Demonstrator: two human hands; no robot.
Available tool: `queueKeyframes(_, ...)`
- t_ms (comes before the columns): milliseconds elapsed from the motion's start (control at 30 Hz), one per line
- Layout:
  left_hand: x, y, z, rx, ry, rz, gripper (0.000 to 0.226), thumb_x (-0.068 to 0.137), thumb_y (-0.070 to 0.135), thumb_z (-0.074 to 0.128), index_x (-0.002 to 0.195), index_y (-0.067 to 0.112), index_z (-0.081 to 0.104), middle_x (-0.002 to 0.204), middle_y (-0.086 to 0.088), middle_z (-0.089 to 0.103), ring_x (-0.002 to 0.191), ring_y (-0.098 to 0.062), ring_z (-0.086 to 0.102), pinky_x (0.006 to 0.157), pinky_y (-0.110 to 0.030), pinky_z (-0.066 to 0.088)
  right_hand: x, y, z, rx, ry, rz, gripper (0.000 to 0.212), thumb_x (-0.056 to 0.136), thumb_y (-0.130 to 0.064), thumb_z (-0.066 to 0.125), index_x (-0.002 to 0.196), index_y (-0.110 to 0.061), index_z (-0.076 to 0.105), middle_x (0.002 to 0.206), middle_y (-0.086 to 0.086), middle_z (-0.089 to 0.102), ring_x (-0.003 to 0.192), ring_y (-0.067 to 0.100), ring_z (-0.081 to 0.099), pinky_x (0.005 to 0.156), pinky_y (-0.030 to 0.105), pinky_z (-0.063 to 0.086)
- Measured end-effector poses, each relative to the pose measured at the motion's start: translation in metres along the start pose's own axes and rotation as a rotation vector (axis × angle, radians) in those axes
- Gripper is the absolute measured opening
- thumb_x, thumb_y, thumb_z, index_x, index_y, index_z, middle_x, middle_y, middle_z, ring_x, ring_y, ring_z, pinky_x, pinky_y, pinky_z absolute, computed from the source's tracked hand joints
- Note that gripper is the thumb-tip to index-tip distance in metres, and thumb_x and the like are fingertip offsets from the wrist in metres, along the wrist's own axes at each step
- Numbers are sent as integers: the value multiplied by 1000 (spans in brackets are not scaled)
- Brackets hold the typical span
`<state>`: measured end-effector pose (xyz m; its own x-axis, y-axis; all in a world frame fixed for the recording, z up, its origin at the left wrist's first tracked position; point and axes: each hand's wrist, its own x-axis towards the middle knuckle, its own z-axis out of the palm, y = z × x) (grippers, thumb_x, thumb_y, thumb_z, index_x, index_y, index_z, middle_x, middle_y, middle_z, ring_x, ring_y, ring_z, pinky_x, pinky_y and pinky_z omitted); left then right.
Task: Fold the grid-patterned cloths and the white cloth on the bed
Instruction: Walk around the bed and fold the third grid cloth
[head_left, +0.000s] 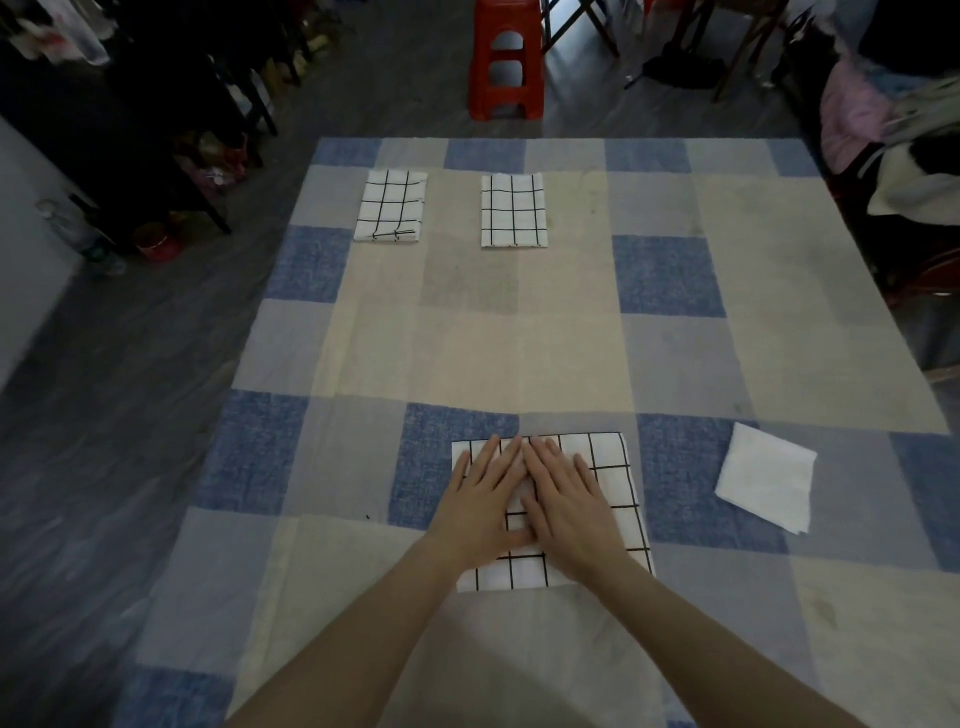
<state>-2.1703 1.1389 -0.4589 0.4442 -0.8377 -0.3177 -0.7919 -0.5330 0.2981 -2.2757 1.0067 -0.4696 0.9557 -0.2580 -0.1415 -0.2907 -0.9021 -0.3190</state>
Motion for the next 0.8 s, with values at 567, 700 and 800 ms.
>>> queueKeyframes(567, -2, -1, -9, 84, -133, -42, 135, 53, 95, 48, 147, 33, -27, 148, 5, -46, 132, -22, -47, 112, -59, -16, 4, -6, -10, 3, 185, 181, 60, 100, -38, 24, 154, -15, 10, 162, 3, 2, 149, 17, -1, 120, 44, 0)
queueKeyframes(700, -2, 0, -10, 90, -148, -47, 135, 55, 93, 50, 147, 32, -27, 148, 4, -45, 132, -22, -47, 112, -58, -18, -4, 1, 8, -61, 90, 222, 59, 100, -42, 20, 154, -21, 12, 162, 0, 9, 148, 14, 1, 119, 44, 2)
queueKeyframes(800, 0, -1, -12, 99, -195, -56, 136, 53, 94, 49, 147, 33, -28, 147, 4, -46, 131, -23, -48, 111, -57, -22, -9, 29, -3, -56, 94, 315, 60, 98, -45, 20, 154, -25, 11, 161, -2, 10, 148, 13, 3, 119, 46, 3)
